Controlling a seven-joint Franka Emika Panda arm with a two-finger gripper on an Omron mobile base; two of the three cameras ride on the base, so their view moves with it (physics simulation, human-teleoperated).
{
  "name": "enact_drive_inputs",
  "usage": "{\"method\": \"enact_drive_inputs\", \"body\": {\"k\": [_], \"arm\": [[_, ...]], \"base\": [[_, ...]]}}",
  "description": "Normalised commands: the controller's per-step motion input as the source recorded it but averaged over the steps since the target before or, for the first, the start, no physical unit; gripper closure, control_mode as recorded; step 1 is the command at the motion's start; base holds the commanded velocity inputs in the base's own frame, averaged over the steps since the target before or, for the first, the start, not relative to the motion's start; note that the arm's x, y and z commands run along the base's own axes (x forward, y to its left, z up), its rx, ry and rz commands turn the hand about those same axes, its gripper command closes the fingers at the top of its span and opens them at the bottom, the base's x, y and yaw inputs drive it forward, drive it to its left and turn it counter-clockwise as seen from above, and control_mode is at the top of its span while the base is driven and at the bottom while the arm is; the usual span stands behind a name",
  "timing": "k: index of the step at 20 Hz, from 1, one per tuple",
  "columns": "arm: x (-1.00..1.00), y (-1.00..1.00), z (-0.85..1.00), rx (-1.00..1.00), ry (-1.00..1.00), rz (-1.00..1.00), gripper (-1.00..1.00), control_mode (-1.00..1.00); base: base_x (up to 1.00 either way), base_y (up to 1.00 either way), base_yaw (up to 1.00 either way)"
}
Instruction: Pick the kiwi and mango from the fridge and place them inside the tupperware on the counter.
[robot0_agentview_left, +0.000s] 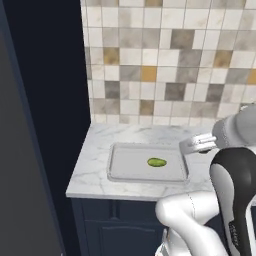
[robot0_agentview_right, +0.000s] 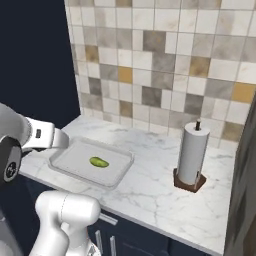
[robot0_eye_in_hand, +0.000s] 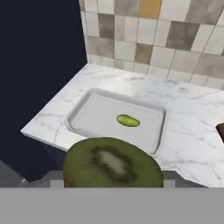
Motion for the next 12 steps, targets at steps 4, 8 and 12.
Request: {"method": "enact_drive_inputs", "body": {"k": [4, 8, 12], "arm": [[0.64, 0.00, -0.28, -0.01, 0.83, 0.28, 1.00, -1.00], [0.62, 0.00, -0.39, -0.06, 0.65, 0.28, 1.00, -1.00], [0.50, 0.00, -0.48, -0.05, 0.17, 0.27, 1.00, -1.00]], "base": [[0.00, 0.00, 0.00], [0.00, 0.00, 0.00], [0.00, 0.00, 0.00]]}}
